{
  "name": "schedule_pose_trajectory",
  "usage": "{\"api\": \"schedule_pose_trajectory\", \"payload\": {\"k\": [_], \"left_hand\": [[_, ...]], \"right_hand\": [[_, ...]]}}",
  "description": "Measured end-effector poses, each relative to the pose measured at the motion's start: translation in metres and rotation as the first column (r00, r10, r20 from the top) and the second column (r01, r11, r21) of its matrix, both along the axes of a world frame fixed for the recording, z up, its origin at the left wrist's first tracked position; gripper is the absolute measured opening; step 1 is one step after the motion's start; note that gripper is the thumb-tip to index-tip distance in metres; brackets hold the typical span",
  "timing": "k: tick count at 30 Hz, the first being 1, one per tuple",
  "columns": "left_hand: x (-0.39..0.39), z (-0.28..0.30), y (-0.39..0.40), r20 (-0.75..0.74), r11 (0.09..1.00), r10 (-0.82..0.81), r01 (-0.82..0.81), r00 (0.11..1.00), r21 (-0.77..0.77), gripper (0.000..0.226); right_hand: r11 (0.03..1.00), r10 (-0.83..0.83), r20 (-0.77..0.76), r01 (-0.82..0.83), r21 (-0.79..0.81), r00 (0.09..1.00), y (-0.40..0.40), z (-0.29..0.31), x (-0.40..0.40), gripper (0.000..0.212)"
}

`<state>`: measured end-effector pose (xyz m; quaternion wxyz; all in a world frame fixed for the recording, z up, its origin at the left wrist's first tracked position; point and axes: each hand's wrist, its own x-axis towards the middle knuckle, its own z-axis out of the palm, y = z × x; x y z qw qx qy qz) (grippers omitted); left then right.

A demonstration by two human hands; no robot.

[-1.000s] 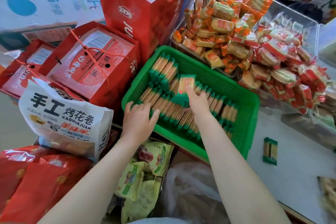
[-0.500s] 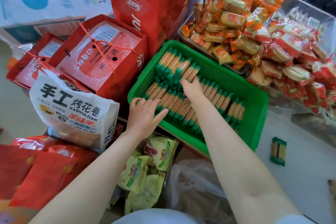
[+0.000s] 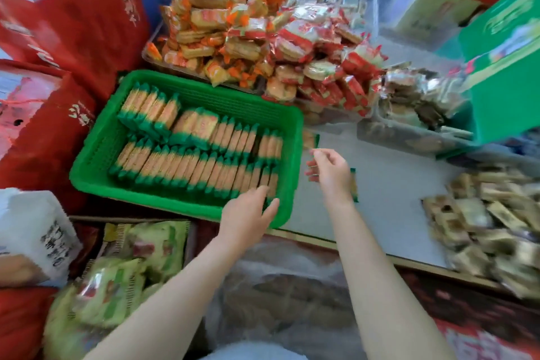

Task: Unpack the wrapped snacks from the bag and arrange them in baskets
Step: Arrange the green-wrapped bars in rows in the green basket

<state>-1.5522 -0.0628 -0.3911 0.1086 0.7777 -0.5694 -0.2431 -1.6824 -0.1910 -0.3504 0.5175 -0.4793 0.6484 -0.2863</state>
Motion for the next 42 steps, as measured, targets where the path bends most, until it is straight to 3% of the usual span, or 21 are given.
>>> {"api": "schedule_pose_trajectory", "payload": {"k": [3,6,12,14,16,19,22,25,28,32,35,38,42], "left_hand": [[-0.058,-0.004,-0.026,0.039,0.996,0.059,-0.061,0.998,0.066,0.062],[-0.081,-0.013,-0.038,0.128,0.976,0.189,-0.200,0.974,0.081,0.059],[-0.089,-0.027,-0.045,0.207,0.970,0.232,-0.241,0.950,0.022,0.056],[-0.090,-0.029,-0.044,0.225,0.968,0.240,-0.250,0.944,0.018,0.057],[-0.090,-0.029,-0.044,0.223,0.966,0.251,-0.260,0.942,0.013,0.059],[-0.090,-0.029,-0.042,0.212,0.960,0.270,-0.279,0.939,0.013,0.059],[-0.091,-0.030,-0.043,0.215,0.956,0.283,-0.292,0.935,0.012,0.058],[-0.092,-0.031,-0.044,0.230,0.957,0.284,-0.288,0.931,-0.015,0.062],[-0.091,-0.031,-0.044,0.241,0.957,0.286,-0.287,0.927,-0.031,0.064],[-0.090,-0.031,-0.045,0.242,0.957,0.287,-0.290,0.927,-0.025,0.060],[-0.090,-0.032,-0.043,0.225,0.957,0.288,-0.288,0.931,-0.031,0.057],[-0.088,-0.033,-0.042,0.245,0.957,0.289,-0.284,0.925,-0.056,0.067],[-0.089,-0.035,-0.043,0.271,0.956,0.291,-0.287,0.918,-0.055,0.059]], "right_hand": [[0.984,-0.158,-0.162,0.169,0.058,0.974,-0.026,-0.036,-0.088,0.009],[0.961,-0.122,-0.388,0.206,0.183,0.913,-0.044,-0.078,-0.145,0.030],[0.971,0.083,-0.540,0.055,0.234,0.837,-0.070,-0.120,-0.143,0.071],[0.974,0.160,-0.586,-0.031,0.225,0.794,-0.071,-0.127,-0.135,0.073],[0.977,0.176,-0.547,-0.079,0.197,0.818,-0.079,-0.133,-0.127,0.065],[0.985,0.175,-0.350,-0.163,0.064,0.920,-0.099,-0.131,-0.108,0.055],[0.945,0.306,-0.164,-0.320,-0.065,0.938,-0.123,-0.124,-0.084,0.047],[0.873,0.464,-0.156,-0.480,-0.086,0.872,-0.145,-0.130,-0.060,0.067],[0.798,0.558,-0.324,-0.601,-0.043,0.764,-0.154,-0.140,-0.042,0.083],[0.772,0.544,-0.604,-0.630,0.086,0.583,-0.141,-0.144,-0.044,0.074],[0.831,0.499,-0.559,-0.548,0.092,0.662,-0.119,-0.142,-0.064,0.062],[0.900,0.423,-0.478,-0.418,0.124,0.770,-0.093,-0.141,-0.100,0.055],[0.964,0.266,-0.467,-0.238,0.121,0.843,-0.063,-0.142,-0.148,0.061]]}}
